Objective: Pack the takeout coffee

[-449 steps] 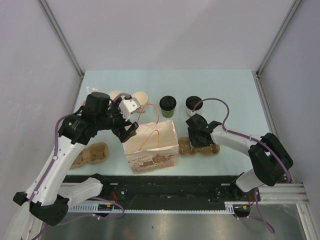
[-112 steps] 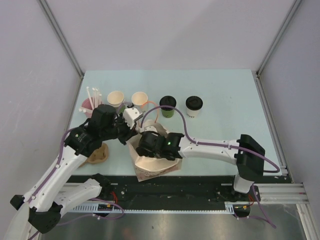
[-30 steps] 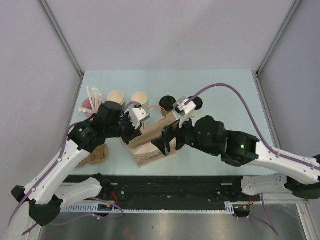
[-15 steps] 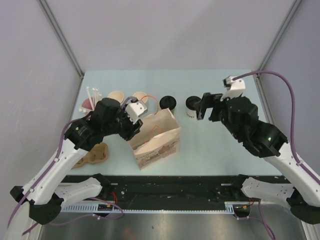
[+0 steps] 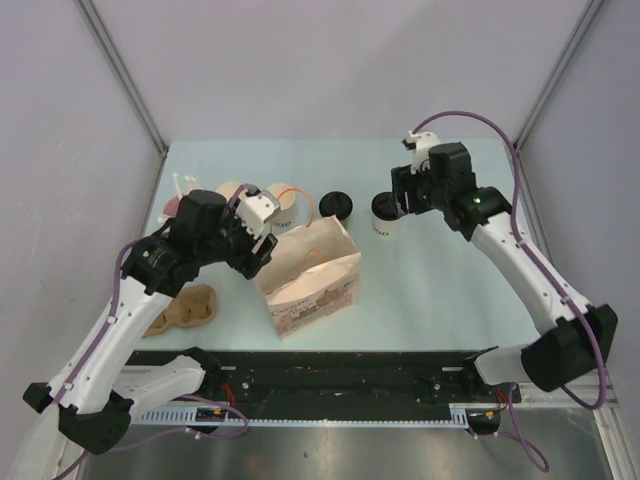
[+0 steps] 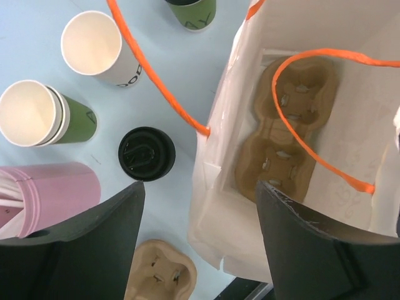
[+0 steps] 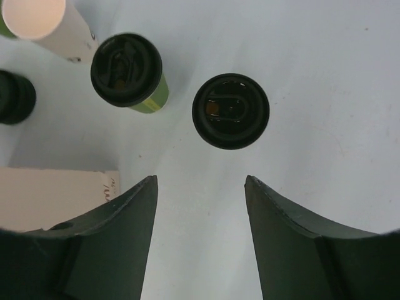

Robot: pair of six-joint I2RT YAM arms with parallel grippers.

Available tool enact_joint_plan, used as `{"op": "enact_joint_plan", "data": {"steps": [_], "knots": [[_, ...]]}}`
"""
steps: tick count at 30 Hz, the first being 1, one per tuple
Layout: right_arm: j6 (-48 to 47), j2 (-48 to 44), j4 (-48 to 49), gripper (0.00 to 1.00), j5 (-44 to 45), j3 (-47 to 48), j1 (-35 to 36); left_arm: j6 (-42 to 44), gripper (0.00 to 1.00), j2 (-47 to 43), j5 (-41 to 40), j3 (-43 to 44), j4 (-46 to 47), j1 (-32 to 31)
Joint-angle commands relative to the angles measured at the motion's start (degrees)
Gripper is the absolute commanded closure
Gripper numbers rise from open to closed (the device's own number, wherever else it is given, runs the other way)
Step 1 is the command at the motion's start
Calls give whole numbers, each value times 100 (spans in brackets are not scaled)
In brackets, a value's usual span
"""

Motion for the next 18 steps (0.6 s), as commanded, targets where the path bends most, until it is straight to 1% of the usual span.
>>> {"op": "enact_joint_plan", "data": {"steps": [1,2,3,5,6,9,10,13,16,18], "knots": [[-973,585,407,37,-532,477,90,102,23,-169,488,215,-131,257],[-1087,734,364,36,-532,547,116,111,23,-195,523,206,-140,327],[-1175,1092,250,35,-479,748,143,102,23,-213,654,180,-131,467],[-1395,1454,83,36,-391,1029,222,102,22,-257,760,119,-140,591],[-1439,1865,-74,38,-391,1309,240,111,22,-283,795,49,-131,687],[-1571,2569,-400,46,-243,1794,257,120,22,-309,892,13,-140,828],[-1641,2720,-462,46,-207,2048,266,137,22,-301,962,22,-140,863],[-1721,3098,-594,47,-119,2270,354,155,21,-283,1015,57,-149,925],[-1756,3266,-568,48,100,2297,450,155,21,-257,1033,66,-166,969],[-1756,3293,-551,51,197,2305,512,181,21,-257,1085,66,-175,978]]}}
